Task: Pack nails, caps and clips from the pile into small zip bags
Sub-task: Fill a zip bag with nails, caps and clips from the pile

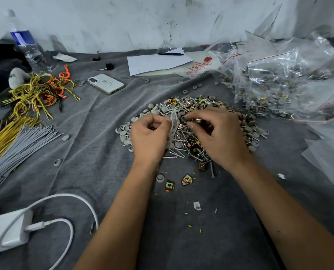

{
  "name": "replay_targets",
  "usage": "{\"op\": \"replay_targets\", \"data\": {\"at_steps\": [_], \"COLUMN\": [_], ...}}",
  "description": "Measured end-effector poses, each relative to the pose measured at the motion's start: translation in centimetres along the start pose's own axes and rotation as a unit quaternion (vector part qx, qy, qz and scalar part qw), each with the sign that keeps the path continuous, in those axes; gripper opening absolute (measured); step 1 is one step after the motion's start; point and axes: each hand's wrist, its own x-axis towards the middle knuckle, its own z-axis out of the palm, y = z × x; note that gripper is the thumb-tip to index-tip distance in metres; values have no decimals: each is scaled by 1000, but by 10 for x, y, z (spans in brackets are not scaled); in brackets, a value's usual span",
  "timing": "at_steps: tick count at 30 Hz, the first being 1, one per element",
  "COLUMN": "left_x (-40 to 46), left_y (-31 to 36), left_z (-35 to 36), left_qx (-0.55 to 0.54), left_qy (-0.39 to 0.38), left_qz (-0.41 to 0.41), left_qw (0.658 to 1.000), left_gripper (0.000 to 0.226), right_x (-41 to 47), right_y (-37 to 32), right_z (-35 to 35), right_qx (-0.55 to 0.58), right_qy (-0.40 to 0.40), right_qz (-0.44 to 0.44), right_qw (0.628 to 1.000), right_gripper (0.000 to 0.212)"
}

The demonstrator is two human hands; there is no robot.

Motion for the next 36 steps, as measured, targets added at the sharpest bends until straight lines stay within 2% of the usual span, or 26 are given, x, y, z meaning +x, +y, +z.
{"op": "replay_targets", "data": {"at_steps": [3,9,14,21,23,26,30,33,36], "left_x": [-2,3,3,4,5,6,3,0,1], "left_y": [3,12,13,10,9,4,-3,-8,-9], "left_z": [0,-11,-12,-13,-13,-13,-5,0,0], "left_qx": [7,-32,-36,-31,-35,-38,14,81,101], "left_qy": [7,90,99,94,92,68,-24,-80,-84], "left_qz": [22,55,37,36,33,25,31,54,67], "left_qw": [1000,994,994,994,995,997,999,992,989], "left_gripper": [18,19,15,10,8,10,15,16,17], "right_x": [-2,-6,-9,-13,-12,-7,0,1,1], "right_y": [-1,4,-8,-18,-15,-11,-4,-3,-2], "right_z": [3,2,8,18,18,12,2,-2,-3], "right_qx": [-16,-99,-110,-143,-150,-100,-38,-32,-5], "right_qy": [-53,-194,-218,-265,-245,-155,-36,-11,-11], "right_qz": [-24,-26,-49,-77,-72,-9,20,0,-8], "right_qw": [998,976,968,951,955,983,998,999,1000], "right_gripper": [18,12,16,10,11,6,3,5,7]}}
